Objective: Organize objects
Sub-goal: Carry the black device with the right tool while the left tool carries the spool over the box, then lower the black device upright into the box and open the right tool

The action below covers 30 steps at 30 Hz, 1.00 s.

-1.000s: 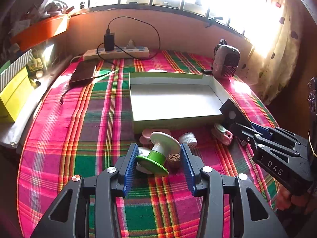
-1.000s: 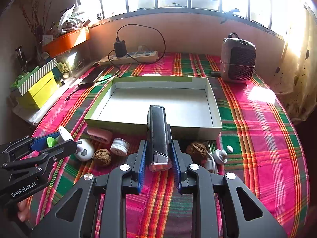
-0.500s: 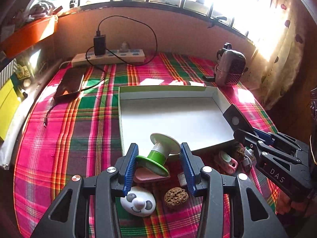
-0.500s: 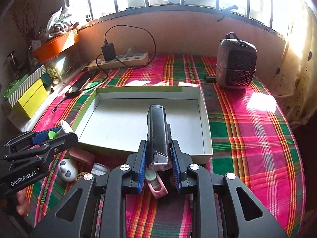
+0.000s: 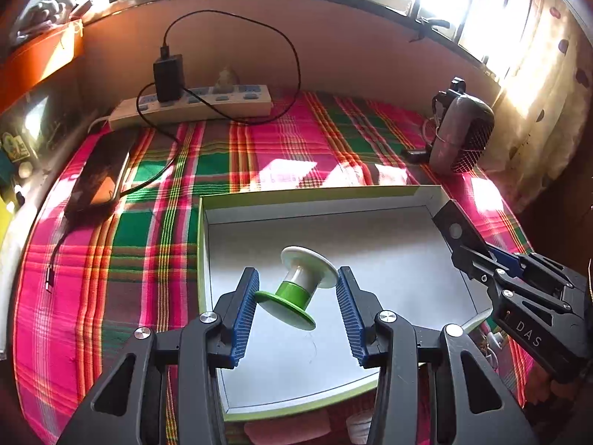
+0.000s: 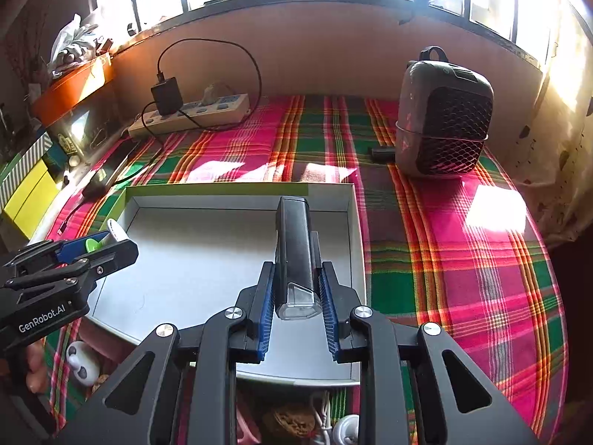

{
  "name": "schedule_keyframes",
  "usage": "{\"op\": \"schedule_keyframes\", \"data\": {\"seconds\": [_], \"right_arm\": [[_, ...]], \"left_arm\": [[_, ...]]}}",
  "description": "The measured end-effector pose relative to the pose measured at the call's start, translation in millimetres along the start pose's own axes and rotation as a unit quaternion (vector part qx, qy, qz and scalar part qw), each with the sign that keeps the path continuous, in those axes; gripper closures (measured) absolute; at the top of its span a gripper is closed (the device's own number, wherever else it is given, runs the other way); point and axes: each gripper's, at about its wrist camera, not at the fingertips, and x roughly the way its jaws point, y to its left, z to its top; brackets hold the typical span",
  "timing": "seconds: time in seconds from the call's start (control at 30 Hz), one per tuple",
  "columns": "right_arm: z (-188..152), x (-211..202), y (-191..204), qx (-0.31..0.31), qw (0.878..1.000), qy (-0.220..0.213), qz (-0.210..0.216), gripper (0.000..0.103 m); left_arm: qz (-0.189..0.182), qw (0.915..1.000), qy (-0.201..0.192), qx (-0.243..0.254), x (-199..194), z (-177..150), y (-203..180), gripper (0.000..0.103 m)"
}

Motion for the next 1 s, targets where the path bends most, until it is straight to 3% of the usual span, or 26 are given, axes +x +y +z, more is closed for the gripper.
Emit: {"op": "schedule_keyframes", "data": {"seconds": [0.5,1.0], "right_arm": [[9.0,36.4,-8.6,-0.006,1.0,0.022,-0.005,0.078],[9.1,44.4,-2.0,-0.02,1.0,0.021,-0.006,0.078]], "left_arm": [[0.017,0.9996,0.021,0.004,38.3,14.5,0.6,0.062],[0.043,0.9986,0.017,0.027,45.8,16.0,-4.9,0.062]]}}
